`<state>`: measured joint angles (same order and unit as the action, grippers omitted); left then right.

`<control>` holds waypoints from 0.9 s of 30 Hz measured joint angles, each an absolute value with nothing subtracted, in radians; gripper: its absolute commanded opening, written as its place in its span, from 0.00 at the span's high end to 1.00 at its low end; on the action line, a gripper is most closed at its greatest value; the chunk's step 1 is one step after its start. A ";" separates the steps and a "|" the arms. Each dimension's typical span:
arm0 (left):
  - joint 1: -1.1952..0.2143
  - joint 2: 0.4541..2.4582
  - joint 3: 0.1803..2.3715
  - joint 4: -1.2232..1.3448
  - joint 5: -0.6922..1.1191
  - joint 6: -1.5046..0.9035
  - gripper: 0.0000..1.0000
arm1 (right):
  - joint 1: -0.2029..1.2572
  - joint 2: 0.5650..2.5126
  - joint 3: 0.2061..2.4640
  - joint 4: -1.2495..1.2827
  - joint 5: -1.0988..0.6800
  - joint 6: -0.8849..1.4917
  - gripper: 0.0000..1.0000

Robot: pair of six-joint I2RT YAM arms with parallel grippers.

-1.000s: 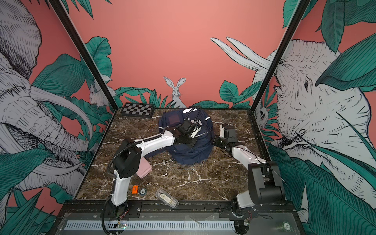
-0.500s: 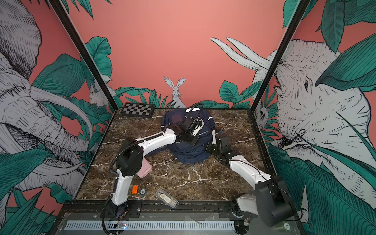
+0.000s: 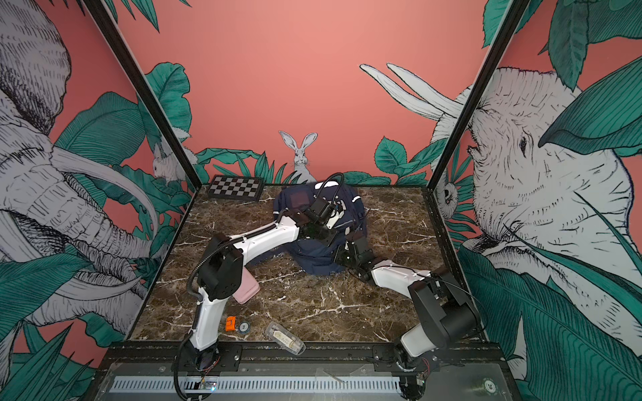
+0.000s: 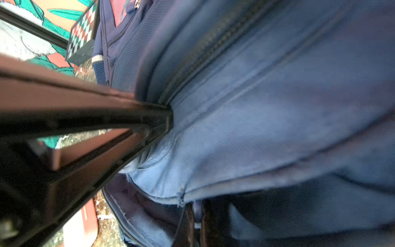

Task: Pack books, pencil case, and school supplies into a backpack
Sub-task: Unzip the student bag at the top-center of the table.

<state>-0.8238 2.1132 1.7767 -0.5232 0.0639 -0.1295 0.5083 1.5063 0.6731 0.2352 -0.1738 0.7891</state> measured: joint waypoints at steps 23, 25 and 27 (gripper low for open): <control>-0.879 2.511 2.395 -0.605 0.142 -0.373 1.00 | 0.136 1.467 0.715 0.062 -0.311 0.647 1.00; -0.873 2.518 2.423 -0.628 0.154 -0.374 1.00 | 0.158 1.450 0.699 0.062 -0.310 0.646 1.00; -0.867 2.518 2.442 -0.643 0.159 -0.375 1.00 | 0.197 1.428 0.688 0.059 -0.299 0.647 1.00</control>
<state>-0.8669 2.5175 2.4420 -0.6426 0.1585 -0.3748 0.1967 1.4284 0.6876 0.0593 -0.2993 0.6468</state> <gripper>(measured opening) 0.067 0.048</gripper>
